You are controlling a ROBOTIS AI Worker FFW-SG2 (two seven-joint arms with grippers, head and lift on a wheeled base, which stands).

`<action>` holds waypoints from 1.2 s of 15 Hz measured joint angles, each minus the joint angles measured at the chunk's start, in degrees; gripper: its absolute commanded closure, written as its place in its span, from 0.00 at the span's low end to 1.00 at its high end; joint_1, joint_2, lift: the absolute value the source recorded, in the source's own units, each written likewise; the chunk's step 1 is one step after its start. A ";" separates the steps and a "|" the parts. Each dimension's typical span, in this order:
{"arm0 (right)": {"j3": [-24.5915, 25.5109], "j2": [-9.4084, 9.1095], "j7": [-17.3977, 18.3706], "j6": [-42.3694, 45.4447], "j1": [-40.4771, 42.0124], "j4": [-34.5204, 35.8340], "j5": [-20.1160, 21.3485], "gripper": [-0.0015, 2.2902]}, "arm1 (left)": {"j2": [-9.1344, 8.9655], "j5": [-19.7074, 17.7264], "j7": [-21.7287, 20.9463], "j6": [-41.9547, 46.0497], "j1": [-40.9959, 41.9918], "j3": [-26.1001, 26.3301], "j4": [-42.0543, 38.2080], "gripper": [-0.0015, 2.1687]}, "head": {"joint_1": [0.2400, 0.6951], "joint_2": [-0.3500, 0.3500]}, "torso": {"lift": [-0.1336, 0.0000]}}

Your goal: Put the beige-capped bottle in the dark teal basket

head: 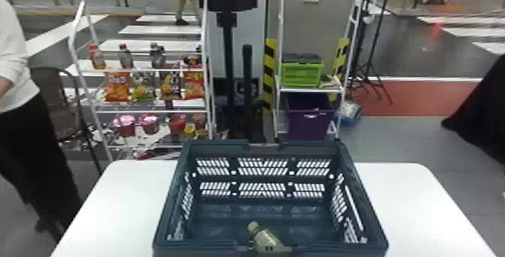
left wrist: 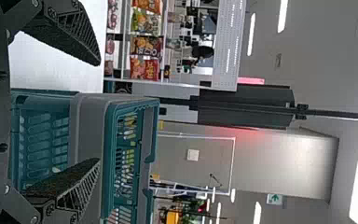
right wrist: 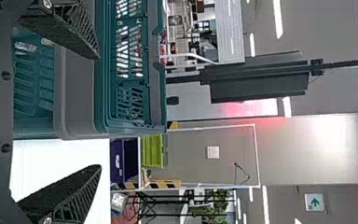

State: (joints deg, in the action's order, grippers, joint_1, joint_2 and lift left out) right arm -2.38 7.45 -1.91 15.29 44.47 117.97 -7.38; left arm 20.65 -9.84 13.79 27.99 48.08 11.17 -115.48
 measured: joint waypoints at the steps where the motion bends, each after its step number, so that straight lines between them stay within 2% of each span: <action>1: 0.22 -0.04 -0.16 0.29 0.20 -0.19 -0.13 0.02 | 0.00 0.00 0.01 -0.01 0.00 -0.01 -0.06 0.07 | 0.57 0.50 | 1.00; 18: 1.39 -0.67 -1.07 2.51 1.89 -0.34 -0.48 0.03 | -0.20 0.09 0.18 -0.18 0.09 0.08 -0.41 0.07 | 0.57 0.50 | 1.00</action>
State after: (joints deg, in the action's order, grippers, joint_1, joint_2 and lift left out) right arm -0.99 6.77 -2.99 17.79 46.36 117.62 -7.86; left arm 20.46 -9.75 13.97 27.81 48.16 11.25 -115.89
